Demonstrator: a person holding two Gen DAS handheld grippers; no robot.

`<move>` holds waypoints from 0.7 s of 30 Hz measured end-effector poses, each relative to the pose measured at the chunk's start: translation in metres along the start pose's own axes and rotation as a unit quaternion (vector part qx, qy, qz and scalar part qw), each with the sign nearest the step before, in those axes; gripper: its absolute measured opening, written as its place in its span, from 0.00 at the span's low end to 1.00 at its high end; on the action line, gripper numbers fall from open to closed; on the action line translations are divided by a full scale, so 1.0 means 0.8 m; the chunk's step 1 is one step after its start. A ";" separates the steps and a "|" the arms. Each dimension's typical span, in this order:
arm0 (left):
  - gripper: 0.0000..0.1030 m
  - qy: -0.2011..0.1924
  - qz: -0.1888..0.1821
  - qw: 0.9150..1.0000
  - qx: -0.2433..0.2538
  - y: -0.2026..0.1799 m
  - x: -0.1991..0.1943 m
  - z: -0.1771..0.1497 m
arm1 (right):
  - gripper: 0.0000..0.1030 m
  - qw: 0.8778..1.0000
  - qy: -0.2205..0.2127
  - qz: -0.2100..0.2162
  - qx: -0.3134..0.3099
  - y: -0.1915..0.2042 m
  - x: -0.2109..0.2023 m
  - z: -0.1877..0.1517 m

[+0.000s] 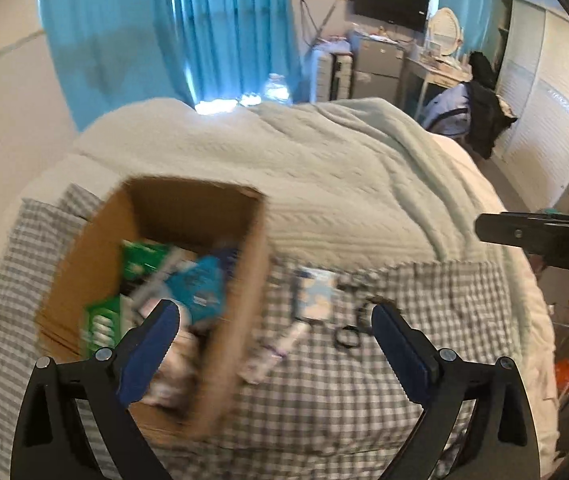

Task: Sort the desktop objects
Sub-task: 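Move both grippers back to the remaining items on the checked sheet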

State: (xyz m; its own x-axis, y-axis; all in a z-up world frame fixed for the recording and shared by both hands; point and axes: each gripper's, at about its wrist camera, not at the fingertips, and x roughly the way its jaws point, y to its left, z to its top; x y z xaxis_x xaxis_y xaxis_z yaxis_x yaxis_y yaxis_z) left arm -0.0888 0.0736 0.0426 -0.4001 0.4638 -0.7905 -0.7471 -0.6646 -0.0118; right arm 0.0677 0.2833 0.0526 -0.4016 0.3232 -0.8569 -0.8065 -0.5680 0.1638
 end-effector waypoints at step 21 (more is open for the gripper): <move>0.95 0.104 -0.011 0.992 -0.073 -0.072 0.218 -0.109 | 0.41 0.989 0.143 -0.006 0.026 -0.118 0.186 -0.052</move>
State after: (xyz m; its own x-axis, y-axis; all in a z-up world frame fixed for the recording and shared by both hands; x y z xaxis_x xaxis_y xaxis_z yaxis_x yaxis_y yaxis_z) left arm -0.0693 0.1417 -0.1475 -0.2537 0.3584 -0.8984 -0.6637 -0.7401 -0.1078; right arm 0.1017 0.3536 -0.1107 -0.2587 0.0988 -0.9609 -0.8344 -0.5240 0.1708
